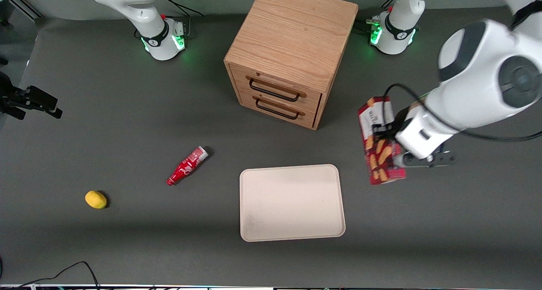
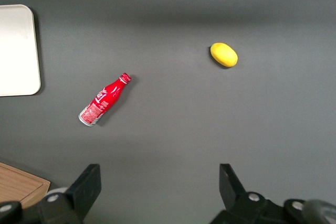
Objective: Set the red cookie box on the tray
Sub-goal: 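Carry the box over the white tray and lower it onto the tray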
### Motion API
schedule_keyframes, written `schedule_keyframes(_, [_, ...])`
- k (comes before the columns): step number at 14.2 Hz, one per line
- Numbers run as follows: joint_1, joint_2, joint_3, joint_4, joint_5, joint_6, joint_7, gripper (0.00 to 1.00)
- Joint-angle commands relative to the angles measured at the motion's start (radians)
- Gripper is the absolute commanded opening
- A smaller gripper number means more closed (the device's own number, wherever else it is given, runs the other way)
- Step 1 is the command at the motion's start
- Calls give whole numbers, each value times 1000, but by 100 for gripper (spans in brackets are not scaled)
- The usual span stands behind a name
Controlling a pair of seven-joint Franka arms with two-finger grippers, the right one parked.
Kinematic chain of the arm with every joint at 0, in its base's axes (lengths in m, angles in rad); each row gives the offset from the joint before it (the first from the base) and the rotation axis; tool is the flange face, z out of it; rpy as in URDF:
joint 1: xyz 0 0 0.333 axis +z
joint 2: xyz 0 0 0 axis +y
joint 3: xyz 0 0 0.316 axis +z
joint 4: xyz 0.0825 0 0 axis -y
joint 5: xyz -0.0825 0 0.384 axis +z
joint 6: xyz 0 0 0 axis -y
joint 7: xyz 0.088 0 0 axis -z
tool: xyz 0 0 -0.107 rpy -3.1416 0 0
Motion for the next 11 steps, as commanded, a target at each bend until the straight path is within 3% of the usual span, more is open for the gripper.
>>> schedule_keyframes(1, [-74,131,1,23,107,137,-140,0])
schedule_keyframes(5, [-105,254,4,5,187,310,-164,0])
schedule_keyframes(8, [-116,341,7,-3,299,411,-165,0])
schedule_keyframes(11, [-125,387,13,-5,329,467,-164,0])
